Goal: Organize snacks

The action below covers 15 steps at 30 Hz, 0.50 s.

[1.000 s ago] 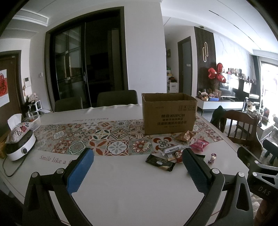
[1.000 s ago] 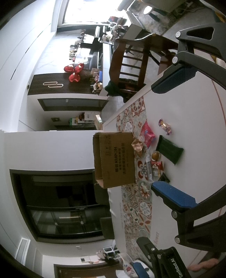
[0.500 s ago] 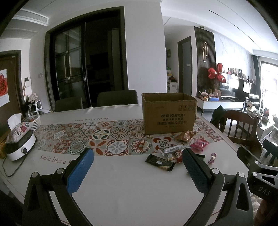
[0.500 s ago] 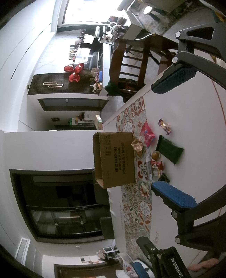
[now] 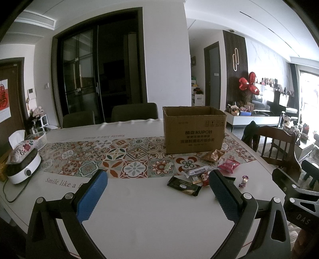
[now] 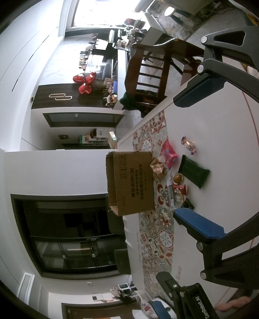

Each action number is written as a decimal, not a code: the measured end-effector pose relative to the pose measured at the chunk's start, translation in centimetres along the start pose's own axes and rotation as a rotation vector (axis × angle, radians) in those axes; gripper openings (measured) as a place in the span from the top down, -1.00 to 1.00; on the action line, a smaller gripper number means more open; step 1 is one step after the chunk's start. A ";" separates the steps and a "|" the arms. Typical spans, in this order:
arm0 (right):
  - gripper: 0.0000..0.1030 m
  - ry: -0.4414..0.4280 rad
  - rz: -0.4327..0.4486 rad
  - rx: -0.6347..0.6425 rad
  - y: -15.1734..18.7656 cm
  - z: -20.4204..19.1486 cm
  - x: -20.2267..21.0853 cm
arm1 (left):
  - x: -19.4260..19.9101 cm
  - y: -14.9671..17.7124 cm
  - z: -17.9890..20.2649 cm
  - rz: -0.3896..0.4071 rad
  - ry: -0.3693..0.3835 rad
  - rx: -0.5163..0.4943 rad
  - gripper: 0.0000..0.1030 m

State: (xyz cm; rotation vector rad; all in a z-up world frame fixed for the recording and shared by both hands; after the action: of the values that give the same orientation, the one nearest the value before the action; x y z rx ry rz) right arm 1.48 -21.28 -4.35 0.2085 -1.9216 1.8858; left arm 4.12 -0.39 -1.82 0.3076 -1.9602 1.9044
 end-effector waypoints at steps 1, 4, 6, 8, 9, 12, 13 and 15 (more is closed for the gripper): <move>-0.98 0.000 0.000 -0.001 0.0 0.0 0.0 | 0.0 0.0 0.0 0.001 0.000 0.000 -1.00; -0.98 0.000 0.000 -0.001 0.0 0.0 0.0 | 0.0 0.0 0.0 0.000 -0.001 0.000 -1.00; -0.98 0.000 0.000 -0.001 0.0 0.0 0.0 | 0.0 0.0 0.0 0.000 0.002 -0.001 -1.00; -0.98 -0.001 -0.001 -0.002 0.0 0.0 0.0 | 0.0 0.0 0.0 0.001 0.003 -0.002 -1.00; -0.98 -0.001 -0.001 -0.001 0.0 0.0 0.0 | 0.1 0.0 0.1 0.001 0.007 -0.002 -1.00; -0.98 0.000 -0.003 -0.004 0.0 0.1 0.0 | -0.1 0.2 0.5 -0.010 0.042 -0.010 -1.00; -0.98 -0.001 -0.002 -0.004 0.0 0.0 0.0 | -0.2 0.3 0.7 -0.014 0.049 -0.014 -1.00; -0.98 -0.003 -0.006 -0.009 0.1 0.1 -0.1 | -0.5 0.4 1.1 -0.027 0.063 -0.025 -1.00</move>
State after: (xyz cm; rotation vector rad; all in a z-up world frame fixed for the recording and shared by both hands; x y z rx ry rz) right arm 1.52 -21.40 -4.46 0.2147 -1.9288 1.8735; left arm 4.28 -1.48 -2.40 0.2619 -1.9280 1.8486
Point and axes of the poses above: each gripper's, at about its wrist camera, not at the fingertips, and x roughly against the way its jaws point, z to its right, y to its underside, the point moved 5 cm from there along -x, roughly the way its jaws point, and after that the axes turned 6 degrees about y, right-handed, at the moved point
